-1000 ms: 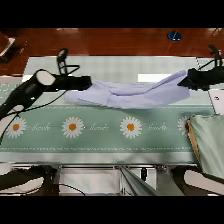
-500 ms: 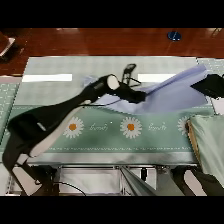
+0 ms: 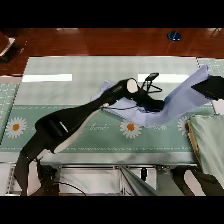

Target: Fold the shirts.

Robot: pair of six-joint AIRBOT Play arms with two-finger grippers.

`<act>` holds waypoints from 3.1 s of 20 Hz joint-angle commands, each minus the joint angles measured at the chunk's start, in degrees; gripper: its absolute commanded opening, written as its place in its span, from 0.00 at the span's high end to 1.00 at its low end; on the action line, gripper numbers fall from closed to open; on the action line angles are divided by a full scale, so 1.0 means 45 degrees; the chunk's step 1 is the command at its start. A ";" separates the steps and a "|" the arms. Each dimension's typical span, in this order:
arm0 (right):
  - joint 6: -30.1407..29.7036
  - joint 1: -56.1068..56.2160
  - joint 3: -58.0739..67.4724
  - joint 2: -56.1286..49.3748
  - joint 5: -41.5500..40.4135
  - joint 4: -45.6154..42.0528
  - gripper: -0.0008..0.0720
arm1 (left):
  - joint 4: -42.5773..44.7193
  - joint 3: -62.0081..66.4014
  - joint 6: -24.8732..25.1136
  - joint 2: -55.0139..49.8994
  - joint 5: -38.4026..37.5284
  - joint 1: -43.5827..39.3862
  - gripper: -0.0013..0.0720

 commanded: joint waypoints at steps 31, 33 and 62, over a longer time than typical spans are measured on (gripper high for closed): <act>0.1409 0.5581 0.7529 -0.9350 0.1137 -0.0257 0.42 | 0.4605 -1.6665 -0.1627 1.6349 0.2079 0.8068 0.95; 0.1511 0.4405 0.7019 -0.7227 0.1729 -0.3070 0.42 | 0.4605 -1.6665 -0.1627 1.6349 0.2205 0.8068 0.95; -0.0505 0.3512 -0.4036 -0.8811 -0.5294 0.4337 0.43 | 0.4211 -1.6665 -0.1632 1.5319 0.3138 0.8068 0.95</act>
